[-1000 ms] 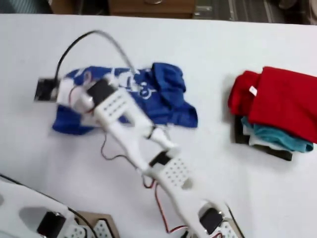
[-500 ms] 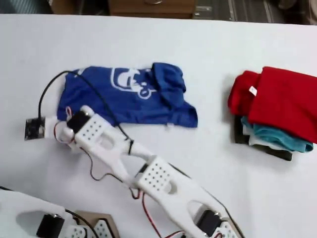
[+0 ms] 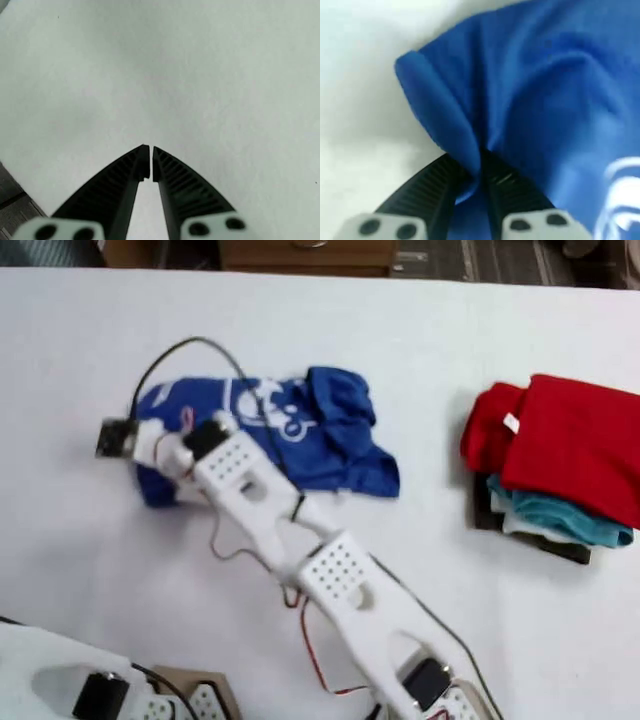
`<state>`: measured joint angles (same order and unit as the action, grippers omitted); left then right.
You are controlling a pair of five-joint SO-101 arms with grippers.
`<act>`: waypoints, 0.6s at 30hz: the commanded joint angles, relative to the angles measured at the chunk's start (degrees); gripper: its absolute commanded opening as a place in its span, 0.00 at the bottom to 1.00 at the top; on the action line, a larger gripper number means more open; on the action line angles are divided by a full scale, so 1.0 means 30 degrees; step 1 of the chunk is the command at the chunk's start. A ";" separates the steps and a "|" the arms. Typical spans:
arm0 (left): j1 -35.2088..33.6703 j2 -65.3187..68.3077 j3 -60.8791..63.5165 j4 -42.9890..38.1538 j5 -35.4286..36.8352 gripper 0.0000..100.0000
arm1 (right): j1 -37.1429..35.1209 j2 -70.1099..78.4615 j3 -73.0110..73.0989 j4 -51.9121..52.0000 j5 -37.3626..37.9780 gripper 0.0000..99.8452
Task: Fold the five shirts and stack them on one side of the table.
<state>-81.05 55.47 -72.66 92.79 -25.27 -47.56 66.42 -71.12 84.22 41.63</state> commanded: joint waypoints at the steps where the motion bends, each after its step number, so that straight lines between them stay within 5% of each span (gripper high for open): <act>1: 0.0176 -0.0088 -0.0777 0.0088 0.0029 0.05 | 0.0073 -0.1011 -0.2872 0.1333 0.0000 0.02; 7: 0.1758 0.1993 -0.0806 0.1231 0.0029 0.05 | -0.0835 -0.3971 -0.7736 0.3502 0.0000 0.02; 18: 0.4249 0.5275 -0.0952 0.2608 0.0059 0.05 | -0.0747 -1.1795 -0.8059 0.0806 0.0059 0.02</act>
<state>-71.74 70.86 -74.59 99.12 -25.19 -49.58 39.60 -93.10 90.99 41.63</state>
